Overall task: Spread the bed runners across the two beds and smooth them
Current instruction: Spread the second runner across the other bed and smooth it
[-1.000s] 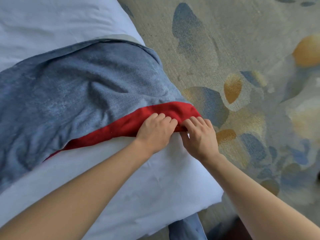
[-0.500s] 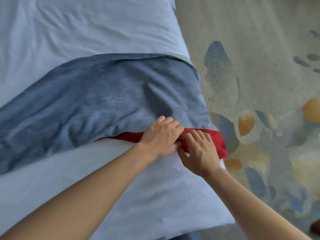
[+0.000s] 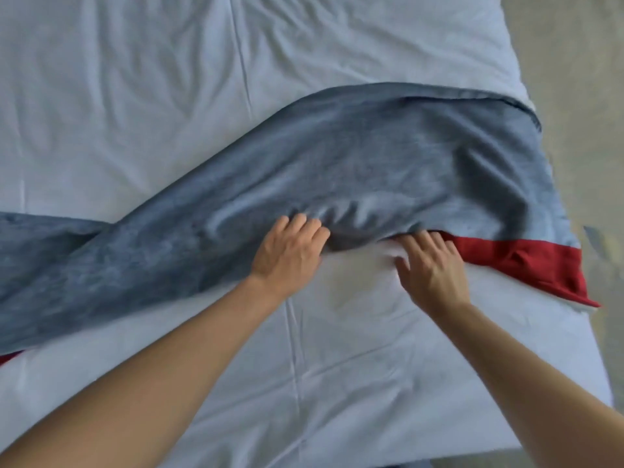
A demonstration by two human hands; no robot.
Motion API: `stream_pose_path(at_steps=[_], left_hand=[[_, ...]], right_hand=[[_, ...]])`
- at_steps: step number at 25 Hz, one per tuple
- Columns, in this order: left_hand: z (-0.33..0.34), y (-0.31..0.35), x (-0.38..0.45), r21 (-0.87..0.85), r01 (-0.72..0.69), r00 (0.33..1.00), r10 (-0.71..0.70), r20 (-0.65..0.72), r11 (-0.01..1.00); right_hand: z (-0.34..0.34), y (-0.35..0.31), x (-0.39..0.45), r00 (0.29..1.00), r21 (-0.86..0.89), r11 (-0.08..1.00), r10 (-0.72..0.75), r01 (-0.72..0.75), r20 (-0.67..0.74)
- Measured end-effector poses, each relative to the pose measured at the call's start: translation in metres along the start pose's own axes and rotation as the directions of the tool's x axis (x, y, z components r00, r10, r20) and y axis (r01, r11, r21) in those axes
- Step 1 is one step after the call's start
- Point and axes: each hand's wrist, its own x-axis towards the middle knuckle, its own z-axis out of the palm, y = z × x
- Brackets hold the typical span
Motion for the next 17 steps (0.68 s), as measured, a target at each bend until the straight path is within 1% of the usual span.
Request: stream_pose_path(at_steps=[3,5,6,7,8,9,10,11,12,13,14,15,16,17], left_hand=[[0.0,-0.01,0.012,0.049,-0.028,1.0,0.028,0.011,0.998],[0.002,-0.011,0.021,0.07,-0.034,0.999,0.033,0.013,0.997],[0.002,-0.013,0.026,0.054,-0.043,0.999,0.042,0.008,0.998],[0.001,-0.015,0.031,0.015,-0.042,0.999,0.042,0.003,0.999],[-0.002,-0.017,0.035,-0.068,-0.024,1.0,0.025,0.015,0.997],[-0.006,-0.02,0.038,-0.196,0.024,0.997,-0.011,0.07,0.98],[-0.013,-0.024,0.043,-0.328,0.118,0.978,-0.053,0.2,0.937],[-0.021,-0.029,0.049,-0.43,0.227,0.938,-0.077,0.339,0.874],[-0.024,-0.037,0.055,-0.491,0.323,0.891,-0.085,0.446,0.809],[-0.028,-0.044,0.061,-0.528,0.392,0.855,-0.087,0.511,0.753],[-0.03,-0.051,0.066,-0.549,0.443,0.836,-0.105,0.539,0.709],[-0.028,-0.055,0.068,-0.536,0.474,0.827,-0.143,0.544,0.698],[-0.024,-0.056,0.069,-0.485,0.451,0.845,-0.183,0.503,0.749],[-0.021,-0.051,0.065,-0.409,0.391,0.885,-0.214,0.414,0.824]], right_hand=[[-0.004,-0.012,0.018,1.0,-0.042,0.999,-0.001,0.0,-0.027],[-0.003,-0.01,0.027,0.999,-0.093,0.995,-0.03,0.029,-0.011],[-0.002,-0.008,0.032,0.999,-0.111,0.993,-0.034,0.033,-0.004],[0.0,-0.005,0.038,0.999,-0.126,0.991,-0.035,0.034,-0.005],[0.002,-0.004,0.044,0.999,-0.133,0.991,-0.035,0.033,-0.011],[0.005,-0.003,0.048,0.999,-0.13,0.991,-0.037,0.034,-0.024],[0.004,-0.002,0.051,0.998,-0.12,0.992,-0.041,0.036,-0.039],[0.003,-0.001,0.052,0.997,-0.096,0.994,-0.049,0.044,-0.054],[0.001,0.001,0.051,0.996,-0.054,0.996,-0.067,0.064,-0.059],[-0.004,0.003,0.048,0.995,0.007,0.996,-0.092,0.092,-0.048],[-0.012,0.003,0.043,0.992,0.077,0.989,-0.122,0.123,-0.025],[-0.02,0.002,0.036,0.988,0.143,0.978,-0.156,0.154,0.003],[-0.028,0.0,0.028,0.983,0.195,0.966,-0.18,0.17,0.032],[-0.034,-0.003,0.021,0.979,0.236,0.956,-0.194,0.175,0.06]])
